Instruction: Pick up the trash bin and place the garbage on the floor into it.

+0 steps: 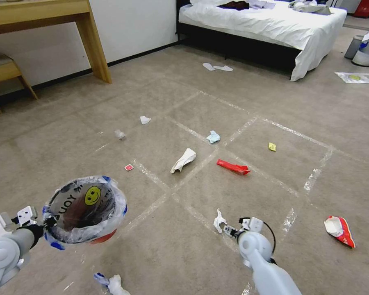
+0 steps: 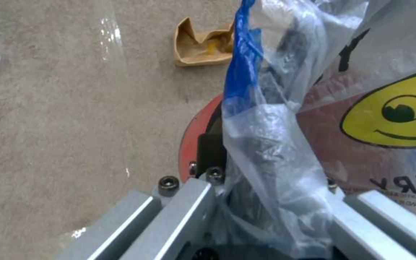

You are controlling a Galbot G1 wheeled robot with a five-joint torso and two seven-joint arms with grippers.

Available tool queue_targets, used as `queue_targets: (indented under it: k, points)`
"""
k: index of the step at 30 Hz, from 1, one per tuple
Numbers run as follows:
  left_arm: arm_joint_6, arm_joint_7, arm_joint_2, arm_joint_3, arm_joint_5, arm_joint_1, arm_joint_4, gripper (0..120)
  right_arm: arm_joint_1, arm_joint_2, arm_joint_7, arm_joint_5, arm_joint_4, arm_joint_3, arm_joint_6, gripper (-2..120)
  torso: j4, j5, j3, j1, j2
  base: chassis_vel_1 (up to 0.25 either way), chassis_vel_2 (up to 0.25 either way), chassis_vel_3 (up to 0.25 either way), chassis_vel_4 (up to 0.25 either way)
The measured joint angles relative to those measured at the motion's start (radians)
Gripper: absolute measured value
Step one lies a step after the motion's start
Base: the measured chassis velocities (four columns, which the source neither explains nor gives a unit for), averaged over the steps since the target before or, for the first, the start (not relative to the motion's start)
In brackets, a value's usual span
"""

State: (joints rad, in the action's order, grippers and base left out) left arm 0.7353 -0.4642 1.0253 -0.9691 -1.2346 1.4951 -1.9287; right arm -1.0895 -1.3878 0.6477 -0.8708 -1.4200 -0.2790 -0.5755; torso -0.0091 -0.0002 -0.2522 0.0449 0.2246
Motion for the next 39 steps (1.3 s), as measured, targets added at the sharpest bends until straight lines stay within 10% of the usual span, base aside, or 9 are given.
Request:
queue_targets:
  k: [30, 39]
  points:
    - [0.000, -0.001, 0.005, -0.018, 0.006, 0.012, 0.003, 0, 0.301, -0.152, -0.158, 0.181, 0.531, 0.046, 0.120, 100, -0.0001, 0.0000, 0.000, 0.000, 0.000, 0.000, 0.000, 0.000, 0.000]
    - [-0.004, 0.002, 0.003, -0.017, 0.006, 0.011, 0.002, 0, 0.331, -0.180, -0.196, 0.234, 0.624, 0.017, 0.149, 83, 0.0000, 0.0000, 0.000, 0.000, 0.000, 0.000, 0.000, 0.000, 0.000]
